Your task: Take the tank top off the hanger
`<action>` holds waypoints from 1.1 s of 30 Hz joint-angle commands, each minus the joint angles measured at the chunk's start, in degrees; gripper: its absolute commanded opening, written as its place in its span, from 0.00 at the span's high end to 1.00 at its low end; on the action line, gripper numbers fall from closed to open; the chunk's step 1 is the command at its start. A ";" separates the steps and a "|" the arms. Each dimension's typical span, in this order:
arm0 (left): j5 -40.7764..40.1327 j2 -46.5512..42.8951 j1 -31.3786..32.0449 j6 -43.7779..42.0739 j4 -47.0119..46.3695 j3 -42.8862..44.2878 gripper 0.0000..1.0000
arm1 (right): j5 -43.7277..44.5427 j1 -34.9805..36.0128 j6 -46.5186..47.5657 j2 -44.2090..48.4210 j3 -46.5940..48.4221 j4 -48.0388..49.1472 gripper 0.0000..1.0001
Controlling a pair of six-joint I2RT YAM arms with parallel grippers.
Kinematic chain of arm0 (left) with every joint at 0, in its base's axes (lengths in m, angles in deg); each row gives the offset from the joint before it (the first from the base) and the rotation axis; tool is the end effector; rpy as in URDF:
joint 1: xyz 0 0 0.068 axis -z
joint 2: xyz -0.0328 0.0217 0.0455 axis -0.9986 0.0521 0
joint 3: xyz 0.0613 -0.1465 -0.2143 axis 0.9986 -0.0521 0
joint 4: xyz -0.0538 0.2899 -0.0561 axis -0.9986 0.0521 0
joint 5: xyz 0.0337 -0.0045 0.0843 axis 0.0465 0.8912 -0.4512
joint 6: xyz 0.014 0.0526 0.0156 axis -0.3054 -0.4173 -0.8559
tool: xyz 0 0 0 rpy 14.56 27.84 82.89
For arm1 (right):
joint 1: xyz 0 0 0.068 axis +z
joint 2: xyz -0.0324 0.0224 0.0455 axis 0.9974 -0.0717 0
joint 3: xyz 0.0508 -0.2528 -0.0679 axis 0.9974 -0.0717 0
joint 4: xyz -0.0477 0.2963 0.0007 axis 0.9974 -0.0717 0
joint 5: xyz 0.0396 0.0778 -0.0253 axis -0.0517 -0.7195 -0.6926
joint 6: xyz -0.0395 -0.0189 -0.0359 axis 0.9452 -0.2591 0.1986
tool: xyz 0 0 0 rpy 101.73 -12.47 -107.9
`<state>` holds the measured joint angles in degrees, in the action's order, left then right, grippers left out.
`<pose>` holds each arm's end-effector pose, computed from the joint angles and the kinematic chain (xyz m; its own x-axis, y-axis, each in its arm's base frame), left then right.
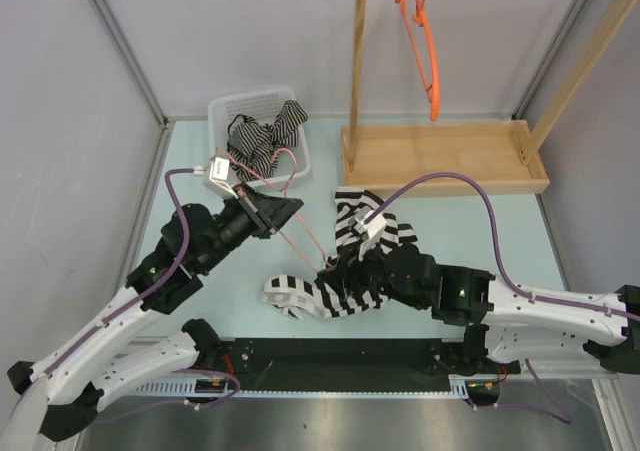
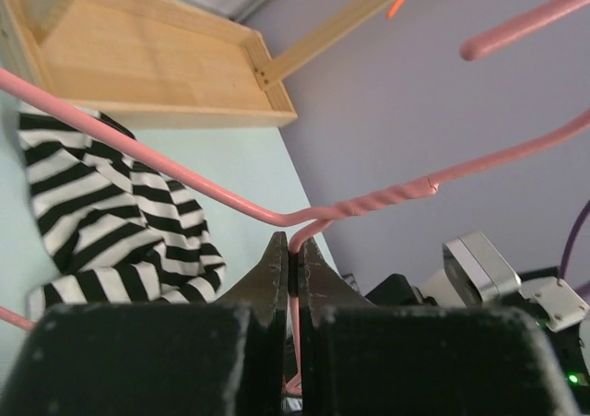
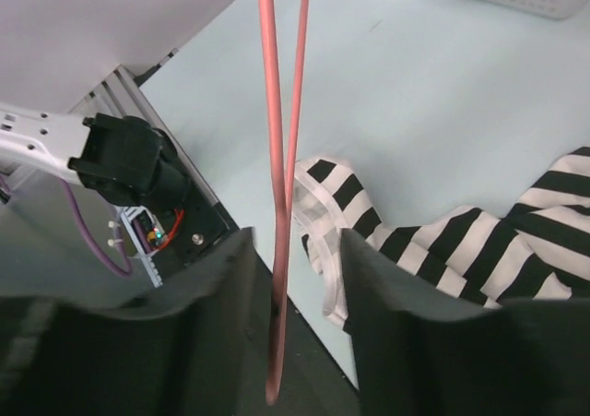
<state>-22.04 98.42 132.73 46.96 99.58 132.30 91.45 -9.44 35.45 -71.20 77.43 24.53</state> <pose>0.1504 -0.1488 0.3947 -0.5187 -0.5722 -0.6352 0.3840 0.5079 -0.7711 0.0756 0.2633 0.3296 -0.3830 -0.0481 -0.9225 -0.7724 0.5644 0.2913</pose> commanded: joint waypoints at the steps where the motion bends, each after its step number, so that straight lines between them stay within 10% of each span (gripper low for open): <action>1: 8.20 -0.14 -0.27 6.45 -8.80 -2.74 1.00 | 2.69 0.46 -1.05 -0.86 -0.51 3.50 0.65; 3: 9.80 0.91 -0.27 6.98 -9.52 -3.27 1.00 | 4.79 0.37 -1.75 -0.51 -0.60 2.54 0.93; 5: 11.91 1.44 -0.19 5.76 -10.66 -3.79 0.99 | 8.56 0.37 -3.59 0.19 -0.60 -0.45 1.00; 9: 11.47 2.23 -0.27 1.81 -7.16 -2.39 0.34 | 13.41 0.28 -7.63 3.62 -2.18 -5.72 1.00; 12: 11.30 1.80 -0.36 -2.15 -3.38 -1.34 0.13 | 14.56 -0.85 -12.72 8.36 -4.55 -9.94 1.00; 22: 7.34 -1.90 -0.45 -8.66 0.50 -0.98 0.06 | 2.46 -19.73 -27.42 23.83 -7.55 -29.80 1.00; 33: 20.42 4.87 -0.36 -12.26 0.50 1.65 0.02 | -23.25 -64.16 -3.72 11.28 12.91 -38.43 1.00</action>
<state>-8.44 101.57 132.47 37.45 100.39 131.67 84.35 -60.13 20.17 -55.42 82.70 -14.02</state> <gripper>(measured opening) 0.967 0.035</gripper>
